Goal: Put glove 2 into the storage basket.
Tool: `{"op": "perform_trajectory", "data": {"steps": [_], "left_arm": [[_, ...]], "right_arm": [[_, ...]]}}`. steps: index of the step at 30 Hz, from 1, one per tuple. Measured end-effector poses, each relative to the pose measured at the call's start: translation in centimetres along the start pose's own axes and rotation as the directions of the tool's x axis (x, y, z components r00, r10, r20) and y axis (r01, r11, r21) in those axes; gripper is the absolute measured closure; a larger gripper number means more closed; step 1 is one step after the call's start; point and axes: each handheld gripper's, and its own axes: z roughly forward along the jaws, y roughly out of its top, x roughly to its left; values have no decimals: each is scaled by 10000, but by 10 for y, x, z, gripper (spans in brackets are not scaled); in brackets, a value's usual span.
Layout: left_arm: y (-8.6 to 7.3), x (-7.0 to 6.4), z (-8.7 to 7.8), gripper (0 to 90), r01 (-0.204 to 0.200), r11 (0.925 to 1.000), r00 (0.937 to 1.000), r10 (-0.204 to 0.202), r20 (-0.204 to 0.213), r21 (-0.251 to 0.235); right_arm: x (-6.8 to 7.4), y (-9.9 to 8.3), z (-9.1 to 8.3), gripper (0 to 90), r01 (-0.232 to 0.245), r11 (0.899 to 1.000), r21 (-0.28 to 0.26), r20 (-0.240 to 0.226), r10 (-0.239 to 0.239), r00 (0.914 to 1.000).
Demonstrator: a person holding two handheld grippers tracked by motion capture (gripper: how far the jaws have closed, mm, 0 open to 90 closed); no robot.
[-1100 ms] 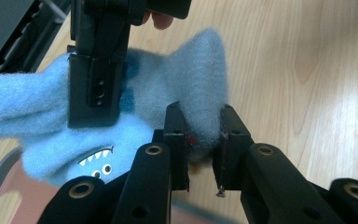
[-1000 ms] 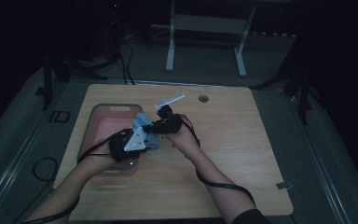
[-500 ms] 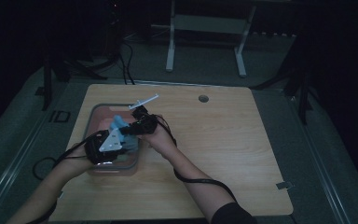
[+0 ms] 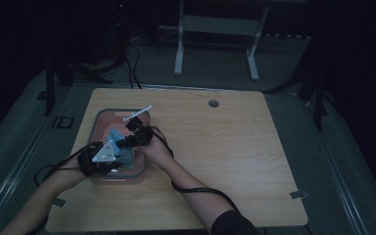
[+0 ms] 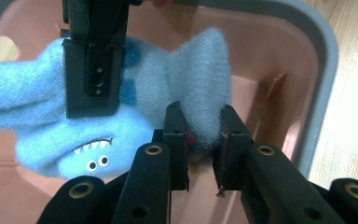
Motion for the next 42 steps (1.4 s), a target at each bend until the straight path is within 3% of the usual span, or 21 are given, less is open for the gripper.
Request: {"op": "perform_trajectory", "data": {"steps": [4,11,18,21,26,28,30,32,34,37,42], "left_arm": [[-1,4,5,778,146,9999,9998,-146,149,-8],[0,5,11,775,269,9995,9988,-275,394,157],[1,6,14,762,318,9984,9974,-346,635,459],[2,7,14,753,433,9979,9968,-464,653,482],[2,8,15,705,488,9973,9965,-524,658,546],[2,9,14,578,959,9942,9937,-984,534,483],[3,9,11,414,1291,9908,9915,-1296,100,400],[4,11,7,334,1742,9847,9847,-1742,-16,59],[7,12,3,232,1967,9804,9804,-1968,-135,-61],[12,12,-2,165,2303,9725,9729,-2308,-124,-335],[28,5,-4,131,2483,9670,9686,-2486,22,-578]], "right_arm": [[-4,0,2,775,-118,9999,108,110,117,9999],[-1,3,6,726,240,9988,432,495,-261,9984],[-4,6,-1,481,358,9993,57,1152,-362,9927],[-7,6,-5,419,322,9995,13,1347,-321,9904],[-9,5,-10,345,237,9996,-146,1298,-216,9913],[-10,3,-16,271,222,9993,-311,1149,-185,9932],[-11,1,-21,221,267,9986,-446,1029,-220,9944],[-12,0,-25,186,261,9980,-584,798,-214,9966],[-13,-2,-30,183,190,9970,-755,859,-125,9962],[-13,-4,-38,159,349,9956,-865,724,-286,9970],[-12,-12,-50,159,607,9949,-811,969,-527,9939]]}}
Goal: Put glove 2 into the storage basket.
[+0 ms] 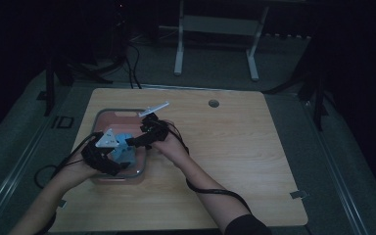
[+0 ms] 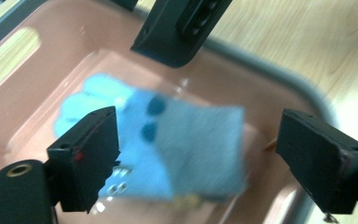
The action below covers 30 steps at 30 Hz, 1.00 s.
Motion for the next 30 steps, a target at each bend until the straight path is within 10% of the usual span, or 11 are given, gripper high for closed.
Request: {"op": "perform_trajectory", "data": {"steps": [19,30], "left_arm": [[40,-40,9,75,408,9966,9988,-387,304,-711],[61,-76,30,75,-65,9962,9953,149,960,-872]], "right_arm": [[-20,-41,-60,148,99,9997,-212,467,-89,9989],[-36,-72,-75,148,-73,10000,-26,565,75,9984]]}}
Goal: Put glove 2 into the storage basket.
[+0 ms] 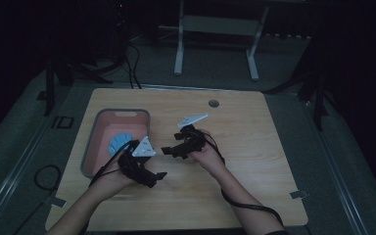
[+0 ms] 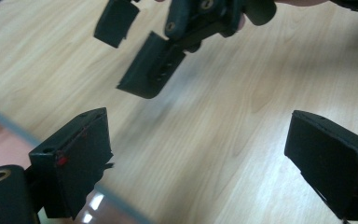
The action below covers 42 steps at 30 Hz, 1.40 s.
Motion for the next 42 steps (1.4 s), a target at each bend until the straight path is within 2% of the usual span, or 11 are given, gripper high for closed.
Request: {"op": "perform_trajectory", "data": {"steps": [2,6,13,19,21,33,37,42], "left_arm": [[2,-5,6,75,-107,9999,9998,107,168,12],[6,-14,16,75,-309,9995,9993,307,202,111],[10,-25,30,75,-407,9992,9979,405,512,22],[13,-35,39,75,-687,9976,9952,686,693,-15],[14,-41,46,75,-758,9971,9930,762,901,-87],[3,-60,77,75,-1057,9944,9827,1044,1529,3],[-1,-63,86,75,-1089,9941,9810,1076,1614,-10],[-6,-63,93,75,-1241,9922,9809,1212,1520,97]], "right_arm": [[-3,-5,-4,148,-46,10000,16,60,45,10000],[-7,-15,-10,148,-57,10000,55,122,56,9999],[-14,-32,-20,148,64,9998,166,359,-69,9993],[-18,-48,-29,148,133,9998,130,445,-138,9989],[-21,-58,-34,143,139,9999,45,473,-141,9988],[-30,-90,-40,141,170,9996,226,685,-185,9975],[-32,-99,-40,142,217,9995,213,733,-232,9970],[-32,-109,-40,142,401,9992,74,798,-405,9960]]}}
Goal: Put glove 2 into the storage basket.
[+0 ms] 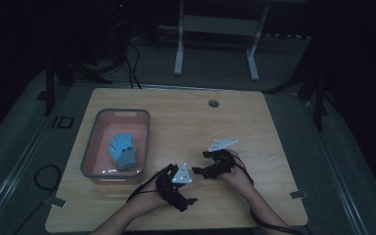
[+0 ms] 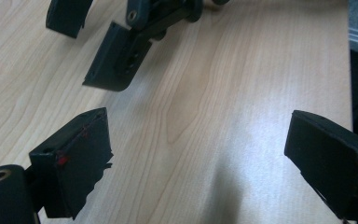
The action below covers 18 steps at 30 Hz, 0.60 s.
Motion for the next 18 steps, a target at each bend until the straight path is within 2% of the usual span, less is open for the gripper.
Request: {"op": "perform_trajectory", "data": {"steps": [2,5,14,18], "left_arm": [[-3,0,3,75,-73,9999,10000,73,16,76],[-7,1,6,75,56,10000,9999,-56,152,12],[-19,3,10,75,548,9981,9982,-541,244,-291],[-22,4,11,75,518,9984,9985,-514,205,-217]], "right_arm": [[1,-2,-1,142,26,9999,-107,-78,-27,10000],[2,-4,-3,142,174,9994,-291,-96,-176,9998],[3,-9,-1,141,559,9984,-98,268,-556,9981],[3,-9,-1,141,546,9984,-144,292,-541,9981]]}}
